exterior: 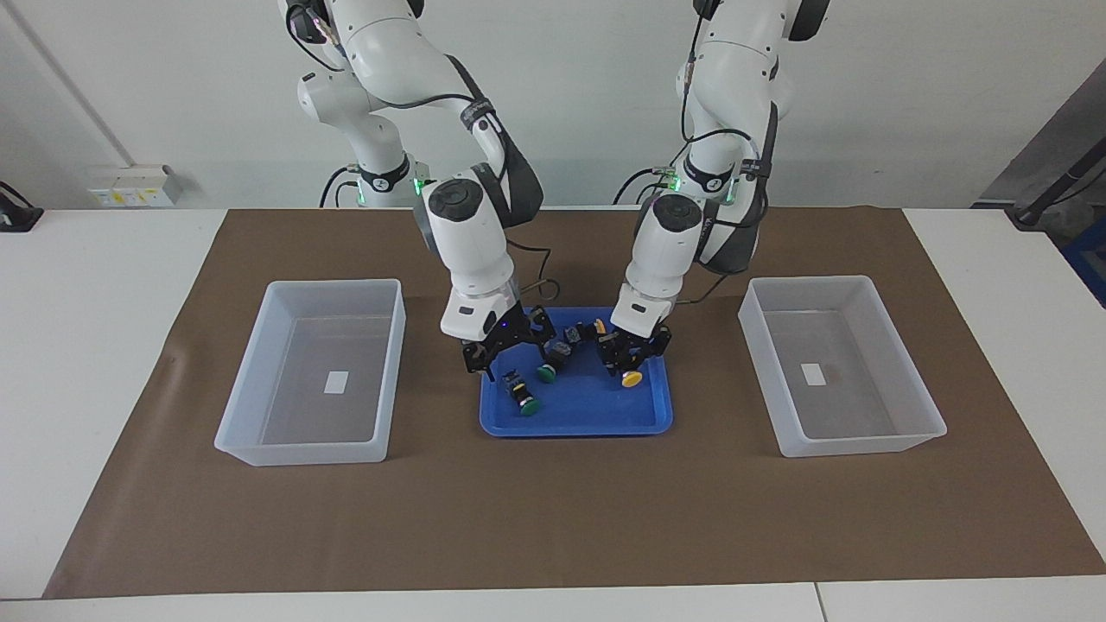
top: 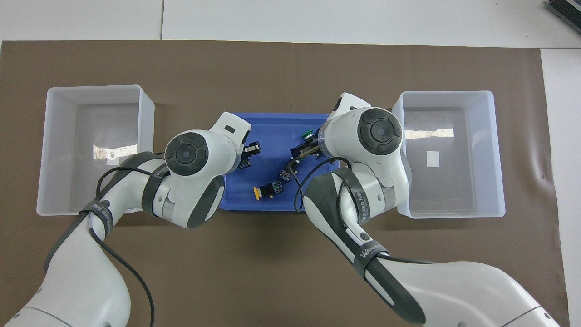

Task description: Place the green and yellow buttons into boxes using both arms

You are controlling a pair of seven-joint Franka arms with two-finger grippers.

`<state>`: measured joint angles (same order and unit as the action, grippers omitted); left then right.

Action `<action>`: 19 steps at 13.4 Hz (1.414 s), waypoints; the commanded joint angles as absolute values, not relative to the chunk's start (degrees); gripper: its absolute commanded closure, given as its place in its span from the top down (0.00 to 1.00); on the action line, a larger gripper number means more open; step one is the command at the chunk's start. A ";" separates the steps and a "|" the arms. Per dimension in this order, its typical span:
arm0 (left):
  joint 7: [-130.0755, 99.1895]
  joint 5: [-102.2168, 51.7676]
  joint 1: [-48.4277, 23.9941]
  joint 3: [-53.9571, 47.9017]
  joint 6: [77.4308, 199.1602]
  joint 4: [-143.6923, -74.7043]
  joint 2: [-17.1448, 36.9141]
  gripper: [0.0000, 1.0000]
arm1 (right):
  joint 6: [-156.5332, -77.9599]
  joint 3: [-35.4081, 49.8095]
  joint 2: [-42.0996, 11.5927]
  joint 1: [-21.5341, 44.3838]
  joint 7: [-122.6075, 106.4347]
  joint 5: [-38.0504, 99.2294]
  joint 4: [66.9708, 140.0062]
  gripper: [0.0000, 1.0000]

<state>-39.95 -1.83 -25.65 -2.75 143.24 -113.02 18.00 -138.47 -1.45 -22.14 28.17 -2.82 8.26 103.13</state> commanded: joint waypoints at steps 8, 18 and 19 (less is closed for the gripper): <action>-10.41 -2.72 -4.15 -2.90 118.56 -100.10 14.15 0.00 | -144.67 -1.67 -25.75 28.30 -14.67 8.61 106.08 0.75; 2.90 -2.73 3.34 -2.81 137.99 -122.25 9.84 0.68 | -138.28 -2.28 -20.41 26.90 -9.16 9.22 104.68 0.00; 3.16 -2.72 3.43 -2.81 137.73 -122.08 9.93 1.00 | -135.55 -2.37 -18.04 25.68 -6.44 9.32 103.98 0.00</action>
